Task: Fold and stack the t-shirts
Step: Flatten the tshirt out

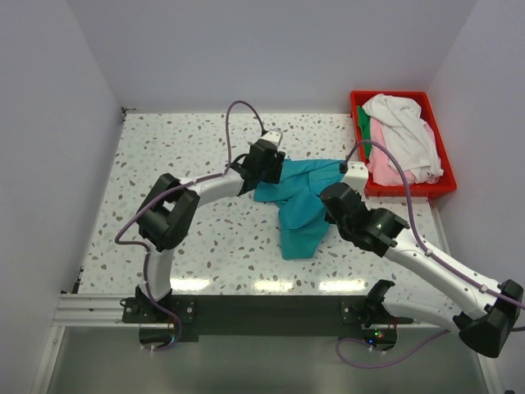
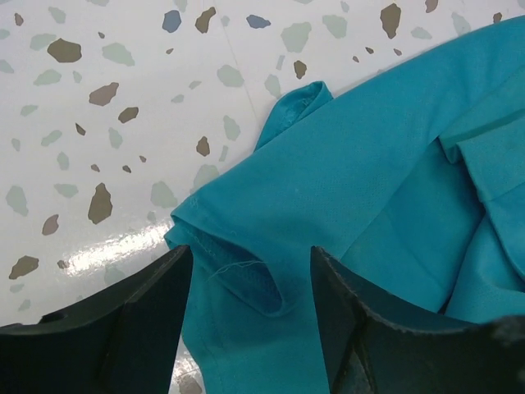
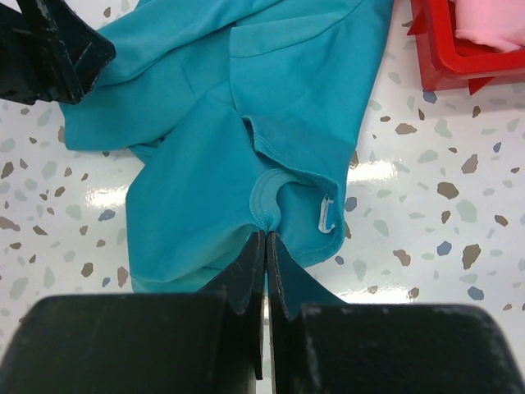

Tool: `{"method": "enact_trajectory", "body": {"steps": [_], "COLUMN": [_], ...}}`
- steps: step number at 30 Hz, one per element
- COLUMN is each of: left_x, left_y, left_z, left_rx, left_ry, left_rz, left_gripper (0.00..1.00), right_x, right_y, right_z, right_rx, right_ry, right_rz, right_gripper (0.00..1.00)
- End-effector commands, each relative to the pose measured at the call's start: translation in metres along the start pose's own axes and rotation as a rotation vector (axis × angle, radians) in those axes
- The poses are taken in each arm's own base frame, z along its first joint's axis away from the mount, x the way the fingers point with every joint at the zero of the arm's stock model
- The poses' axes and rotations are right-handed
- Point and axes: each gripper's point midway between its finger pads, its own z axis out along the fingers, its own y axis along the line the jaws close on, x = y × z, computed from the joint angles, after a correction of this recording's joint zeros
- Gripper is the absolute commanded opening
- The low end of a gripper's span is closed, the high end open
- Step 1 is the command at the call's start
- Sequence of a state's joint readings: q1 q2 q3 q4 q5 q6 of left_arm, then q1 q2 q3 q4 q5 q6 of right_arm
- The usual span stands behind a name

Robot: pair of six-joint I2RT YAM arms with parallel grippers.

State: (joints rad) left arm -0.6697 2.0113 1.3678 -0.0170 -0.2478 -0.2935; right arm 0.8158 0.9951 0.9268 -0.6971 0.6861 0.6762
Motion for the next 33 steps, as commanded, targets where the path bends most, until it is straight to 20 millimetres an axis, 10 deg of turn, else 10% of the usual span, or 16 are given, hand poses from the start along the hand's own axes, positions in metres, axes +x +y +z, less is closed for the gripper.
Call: {"method": "enact_trajectory", "body": {"steps": [1, 12, 23, 28, 33], "left_x": [-0.022, -0.002, -0.018, -0.074, -0.145], "left_y": [-0.013, -0.015, -0.006, 0.023, 0.056], "left_z": [0.006, 0.009, 0.003, -0.038, -0.12], "left_rx": [0.018, 0.005, -0.046, -0.087, -0.127], "left_ry": [-0.06, -0.025, -0.031, -0.131, -0.288], "left_rz": [0.013, -0.026, -0.026, -0.097, -0.178], "left_gripper": [0.62, 0.49, 0.0, 0.0, 0.0], "right_x": [0.0, 0.005, -0.01, -0.038, -0.082], "right_y": [-0.003, -0.002, -0.005, -0.008, -0.016], "right_z": [0.001, 0.005, 0.001, -0.012, -0.038], "right_rx": [0.013, 0.019, 0.036, 0.049, 0.051], "right_ry": [-0.01, 0.001, -0.036, -0.097, -0.195], "right_rz": [0.006, -0.001, -0.006, -0.002, 0.02], "right_gripper": [0.0, 0.0, 0.0, 0.0, 0.0]}}
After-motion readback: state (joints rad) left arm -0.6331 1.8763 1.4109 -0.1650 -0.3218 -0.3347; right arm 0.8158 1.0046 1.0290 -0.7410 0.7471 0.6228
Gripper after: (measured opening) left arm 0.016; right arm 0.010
